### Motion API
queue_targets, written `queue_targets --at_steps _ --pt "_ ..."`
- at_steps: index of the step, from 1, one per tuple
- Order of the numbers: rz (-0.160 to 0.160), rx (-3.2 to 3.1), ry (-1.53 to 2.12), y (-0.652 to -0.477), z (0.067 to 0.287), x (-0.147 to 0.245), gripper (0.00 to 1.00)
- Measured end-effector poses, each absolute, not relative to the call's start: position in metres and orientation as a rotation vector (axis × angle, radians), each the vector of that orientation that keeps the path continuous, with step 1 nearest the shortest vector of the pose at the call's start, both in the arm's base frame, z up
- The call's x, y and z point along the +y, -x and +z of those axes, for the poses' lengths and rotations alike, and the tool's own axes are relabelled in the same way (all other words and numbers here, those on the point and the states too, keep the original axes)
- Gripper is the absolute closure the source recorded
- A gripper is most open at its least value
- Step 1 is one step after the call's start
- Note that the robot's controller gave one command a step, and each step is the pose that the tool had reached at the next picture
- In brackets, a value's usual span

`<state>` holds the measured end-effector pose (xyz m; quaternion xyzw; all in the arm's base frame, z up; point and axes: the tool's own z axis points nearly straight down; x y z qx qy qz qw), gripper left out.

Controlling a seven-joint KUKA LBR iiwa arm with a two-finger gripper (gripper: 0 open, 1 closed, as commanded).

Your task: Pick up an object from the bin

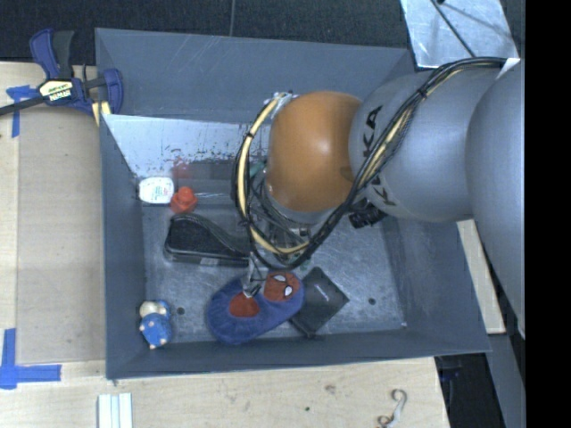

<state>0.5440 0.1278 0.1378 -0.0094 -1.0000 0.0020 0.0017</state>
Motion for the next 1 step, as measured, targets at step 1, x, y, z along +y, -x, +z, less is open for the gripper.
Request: queue_targets --at_steps 1 --pt "-0.001 -3.125 0.306 -0.5671 0.0697 0.0980 0.00"
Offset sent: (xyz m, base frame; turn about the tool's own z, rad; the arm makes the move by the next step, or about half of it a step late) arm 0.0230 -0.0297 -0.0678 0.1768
